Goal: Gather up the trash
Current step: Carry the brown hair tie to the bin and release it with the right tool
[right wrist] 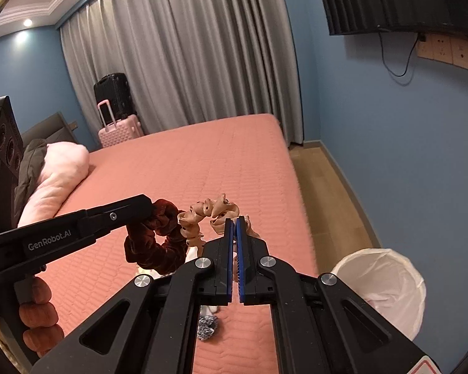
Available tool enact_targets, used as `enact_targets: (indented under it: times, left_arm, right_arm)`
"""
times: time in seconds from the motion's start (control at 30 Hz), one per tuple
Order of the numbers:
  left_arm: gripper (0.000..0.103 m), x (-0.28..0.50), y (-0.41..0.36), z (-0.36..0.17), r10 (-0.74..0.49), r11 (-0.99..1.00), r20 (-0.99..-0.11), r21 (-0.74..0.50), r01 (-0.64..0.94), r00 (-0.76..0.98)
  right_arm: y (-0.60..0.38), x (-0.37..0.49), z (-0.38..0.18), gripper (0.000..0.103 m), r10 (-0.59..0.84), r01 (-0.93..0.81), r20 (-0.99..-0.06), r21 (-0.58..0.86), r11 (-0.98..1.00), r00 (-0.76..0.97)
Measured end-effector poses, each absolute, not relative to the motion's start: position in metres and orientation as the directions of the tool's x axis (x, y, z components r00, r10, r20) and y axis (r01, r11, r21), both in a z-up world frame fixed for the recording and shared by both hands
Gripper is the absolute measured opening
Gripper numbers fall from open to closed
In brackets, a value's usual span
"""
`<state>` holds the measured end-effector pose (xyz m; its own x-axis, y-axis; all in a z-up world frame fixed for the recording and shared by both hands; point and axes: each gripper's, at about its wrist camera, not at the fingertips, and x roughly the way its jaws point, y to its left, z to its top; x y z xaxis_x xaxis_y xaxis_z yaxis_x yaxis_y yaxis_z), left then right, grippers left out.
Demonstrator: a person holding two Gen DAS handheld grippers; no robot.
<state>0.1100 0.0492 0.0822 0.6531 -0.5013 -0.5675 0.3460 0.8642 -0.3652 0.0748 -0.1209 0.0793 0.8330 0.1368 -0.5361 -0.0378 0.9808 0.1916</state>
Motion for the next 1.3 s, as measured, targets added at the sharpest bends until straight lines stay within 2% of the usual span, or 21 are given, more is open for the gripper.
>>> enact_targets:
  times: [0.3,0.87,0.93,0.97,1.0,1.03,1.07,1.1,1.17,1.3]
  left_arm:
    - [0.008,0.101,-0.032,0.102,-0.589,0.806,-0.539,-0.331,0.491,0.602]
    - [0.01,0.107,-0.134,0.082,-0.647,0.736,-0.586,-0.309,0.602,0.489]
    - [0.01,0.109,-0.139,0.079,-0.655,0.729,-0.585,-0.325,0.602,0.477]
    - [0.016,0.111,-0.142,0.078,-0.653,0.732,-0.586,-0.327,0.598,0.479]
    - [0.033,0.112,-0.144,0.077,-0.649,0.737,-0.586,-0.325,0.593,0.486]
    - [0.044,0.113,-0.145,0.077,-0.643,0.743,-0.584,-0.32,0.588,0.495]
    - [0.063,0.113,-0.146,0.078,-0.634,0.753,-0.581,-0.313,0.58,0.51]
    - [0.069,0.112,-0.146,0.078,-0.626,0.761,-0.574,-0.304,0.572,0.528]
    - [0.069,0.111,-0.148,0.079,-0.621,0.764,-0.574,-0.289,0.577,0.534]
    - [0.069,0.113,-0.145,0.077,-0.604,0.776,-0.582,-0.272,0.569,0.545]
  right_arm:
    - [-0.205,0.053,0.1,0.002,-0.001,0.104,-0.503,0.176,0.979,0.864]
    - [-0.288,0.056,0.058,0.002,-0.099,0.251,-0.57,0.194,0.948,0.815]
    - [-0.294,0.057,0.054,0.005,-0.1,0.258,-0.575,0.199,0.945,0.812]
    - [-0.296,0.058,0.051,0.007,-0.106,0.267,-0.575,0.203,0.942,0.811]
    - [-0.296,0.059,0.05,0.007,-0.106,0.269,-0.576,0.205,0.941,0.81]
    - [-0.297,0.058,0.048,0.007,-0.11,0.274,-0.579,0.204,0.94,0.808]
    - [-0.298,0.058,0.046,0.009,-0.112,0.278,-0.579,0.205,0.938,0.807]
    - [-0.299,0.056,0.045,0.012,-0.113,0.28,-0.578,0.208,0.937,0.808]
    - [-0.3,0.054,0.045,0.022,-0.119,0.287,-0.572,0.213,0.934,0.811]
    - [-0.299,0.053,0.047,0.026,-0.117,0.283,-0.564,0.217,0.934,0.818]
